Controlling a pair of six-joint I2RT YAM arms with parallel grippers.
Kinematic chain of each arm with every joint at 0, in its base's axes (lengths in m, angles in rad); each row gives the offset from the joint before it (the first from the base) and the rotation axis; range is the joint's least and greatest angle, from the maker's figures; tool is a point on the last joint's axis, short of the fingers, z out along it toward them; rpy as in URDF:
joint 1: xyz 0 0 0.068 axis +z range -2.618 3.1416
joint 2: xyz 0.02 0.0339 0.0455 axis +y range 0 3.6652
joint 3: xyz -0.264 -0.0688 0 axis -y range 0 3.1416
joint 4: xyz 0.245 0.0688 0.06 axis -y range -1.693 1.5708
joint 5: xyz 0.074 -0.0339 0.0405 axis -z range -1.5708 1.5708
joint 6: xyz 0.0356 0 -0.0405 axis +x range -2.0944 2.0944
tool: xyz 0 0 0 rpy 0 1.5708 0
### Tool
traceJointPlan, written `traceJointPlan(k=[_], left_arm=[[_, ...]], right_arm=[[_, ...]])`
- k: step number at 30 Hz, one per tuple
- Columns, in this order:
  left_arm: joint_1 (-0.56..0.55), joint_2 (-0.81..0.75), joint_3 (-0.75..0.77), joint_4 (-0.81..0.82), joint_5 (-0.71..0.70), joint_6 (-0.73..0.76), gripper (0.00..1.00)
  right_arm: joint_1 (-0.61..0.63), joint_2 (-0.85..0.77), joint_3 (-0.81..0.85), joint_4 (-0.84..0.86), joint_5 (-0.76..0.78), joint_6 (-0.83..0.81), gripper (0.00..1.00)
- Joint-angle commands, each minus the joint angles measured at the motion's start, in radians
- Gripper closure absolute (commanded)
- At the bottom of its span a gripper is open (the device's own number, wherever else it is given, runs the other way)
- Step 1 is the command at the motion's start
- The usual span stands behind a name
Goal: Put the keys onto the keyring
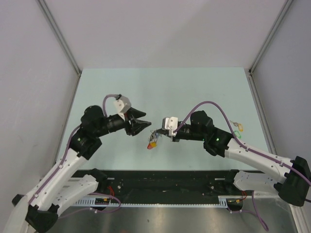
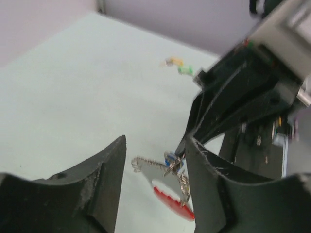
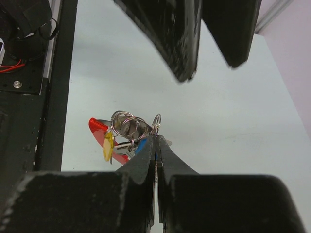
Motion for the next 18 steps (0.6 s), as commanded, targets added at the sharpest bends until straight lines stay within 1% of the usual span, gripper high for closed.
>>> traceJointPlan(k=[1,3,4,5,8,12,14,16,18], left_arm=[[0.009,0.131,0.124,-0.362,0.26,0.361,0.39],[0.008,0.165,0.176,-0.417,0.28,0.428,0.38],[0.009,0.191,0.193,-0.452,0.289,0.49,0.38],[0.009,0.205,0.224,-0.501,0.297,0.517,0.38],[0.009,0.234,0.255,-0.566,0.318,0.6,0.4],[0.008,0.259,0.262,-0.582,0.36,0.647,0.5],[0.006,0.279,0.265,-0.584,0.378,0.657,0.53],[0.0,0.293,0.278,-0.598,0.381,0.667,0.58],[-0.011,0.316,0.287,-0.609,0.381,0.67,0.61]], right_arm=[[0.006,-0.036,0.062,-0.007,-0.025,-0.037,1.0],[0.007,-0.034,0.068,-0.022,-0.026,-0.04,1.0],[0.009,-0.034,0.068,-0.026,-0.026,-0.044,1.0],[0.011,-0.036,0.071,-0.029,-0.026,-0.044,1.0],[0.012,-0.033,0.071,-0.035,-0.028,-0.047,1.0],[0.017,-0.034,0.074,-0.041,-0.037,-0.049,1.0],[0.02,-0.031,0.076,-0.042,-0.04,-0.05,1.0],[0.018,-0.031,0.074,-0.044,-0.043,-0.052,1.0],[0.021,-0.028,0.076,-0.046,-0.046,-0.052,1.0]])
